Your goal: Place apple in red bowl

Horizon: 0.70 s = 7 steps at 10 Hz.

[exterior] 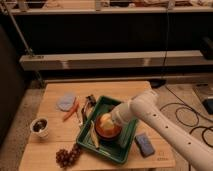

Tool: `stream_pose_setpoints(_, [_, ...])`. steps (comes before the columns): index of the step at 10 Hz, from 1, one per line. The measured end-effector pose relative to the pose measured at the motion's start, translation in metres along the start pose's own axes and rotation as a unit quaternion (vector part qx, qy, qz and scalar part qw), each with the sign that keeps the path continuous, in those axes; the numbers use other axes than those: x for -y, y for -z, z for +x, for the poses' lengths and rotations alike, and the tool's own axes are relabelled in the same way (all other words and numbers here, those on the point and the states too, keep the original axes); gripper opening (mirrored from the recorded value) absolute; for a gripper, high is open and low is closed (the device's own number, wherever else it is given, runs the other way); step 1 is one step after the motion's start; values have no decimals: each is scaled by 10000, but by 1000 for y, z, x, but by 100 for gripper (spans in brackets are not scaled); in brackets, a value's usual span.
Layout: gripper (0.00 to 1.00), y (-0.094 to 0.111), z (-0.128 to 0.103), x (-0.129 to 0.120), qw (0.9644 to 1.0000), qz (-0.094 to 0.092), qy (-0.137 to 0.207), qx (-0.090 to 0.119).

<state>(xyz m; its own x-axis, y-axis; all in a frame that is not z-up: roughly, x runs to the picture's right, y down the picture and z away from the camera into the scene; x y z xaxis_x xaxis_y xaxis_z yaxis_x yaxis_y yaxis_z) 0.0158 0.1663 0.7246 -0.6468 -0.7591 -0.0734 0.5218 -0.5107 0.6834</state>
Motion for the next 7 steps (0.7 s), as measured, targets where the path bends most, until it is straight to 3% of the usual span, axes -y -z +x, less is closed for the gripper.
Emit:
stream_pose_setpoints(1, [70, -6, -8, -3, 10000, 7, -66, 14])
stream_pose_setpoints(3, [80, -10, -15, -7, 9997, 75, -216, -43])
stream_pose_setpoints(6, [80, -3, -15, -17, 9969, 248, -514, -541])
stream_pose_setpoints(7, [80, -3, -14, -16, 9969, 250, -506, -546])
